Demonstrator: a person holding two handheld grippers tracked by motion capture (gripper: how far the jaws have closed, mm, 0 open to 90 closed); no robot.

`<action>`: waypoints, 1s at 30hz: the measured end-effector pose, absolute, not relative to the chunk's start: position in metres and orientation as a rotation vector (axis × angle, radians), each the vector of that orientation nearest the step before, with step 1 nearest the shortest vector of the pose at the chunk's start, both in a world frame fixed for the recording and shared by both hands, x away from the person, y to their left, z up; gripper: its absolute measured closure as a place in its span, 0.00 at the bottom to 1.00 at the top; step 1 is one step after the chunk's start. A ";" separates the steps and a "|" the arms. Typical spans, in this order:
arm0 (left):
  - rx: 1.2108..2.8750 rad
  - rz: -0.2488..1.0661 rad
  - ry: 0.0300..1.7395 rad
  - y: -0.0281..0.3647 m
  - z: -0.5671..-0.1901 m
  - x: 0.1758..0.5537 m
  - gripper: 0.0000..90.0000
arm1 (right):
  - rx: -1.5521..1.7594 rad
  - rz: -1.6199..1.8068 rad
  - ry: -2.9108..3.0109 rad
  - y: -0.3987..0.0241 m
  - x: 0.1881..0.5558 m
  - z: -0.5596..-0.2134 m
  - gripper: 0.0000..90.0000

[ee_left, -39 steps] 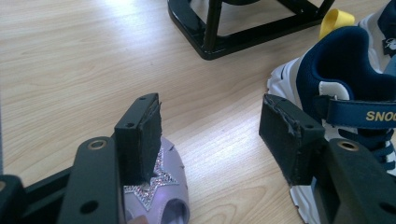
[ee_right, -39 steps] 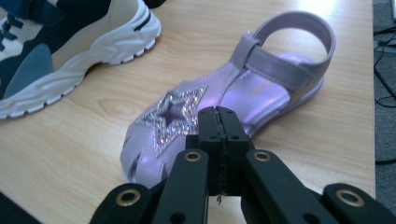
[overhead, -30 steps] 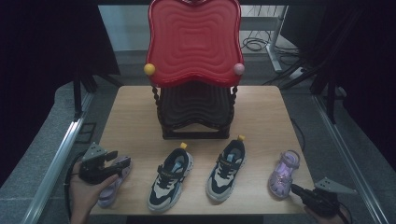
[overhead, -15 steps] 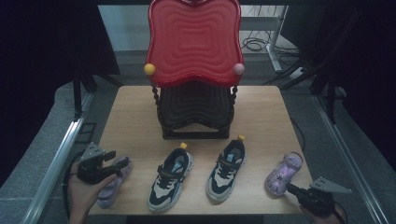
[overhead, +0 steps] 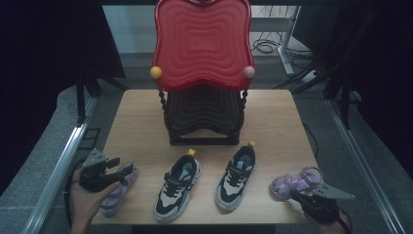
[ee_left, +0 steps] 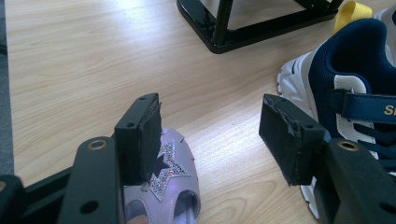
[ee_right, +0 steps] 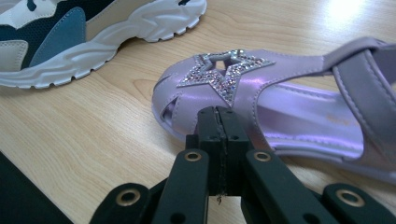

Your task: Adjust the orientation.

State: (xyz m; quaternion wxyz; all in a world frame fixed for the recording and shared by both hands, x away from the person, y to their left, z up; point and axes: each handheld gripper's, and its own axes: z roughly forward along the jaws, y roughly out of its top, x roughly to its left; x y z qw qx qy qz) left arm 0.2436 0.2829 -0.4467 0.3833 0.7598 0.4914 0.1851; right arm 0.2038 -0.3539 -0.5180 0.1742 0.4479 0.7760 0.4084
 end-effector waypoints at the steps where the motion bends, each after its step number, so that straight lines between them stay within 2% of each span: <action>1: 1.938 0.469 1.253 0.282 -0.447 0.244 0.43 | 1.270 1.160 2.199 -0.353 0.204 -0.518 0.99; 30: 1.931 0.463 1.270 0.290 -0.449 0.245 0.43 | 1.277 0.938 2.073 -0.297 0.220 -0.522 0.99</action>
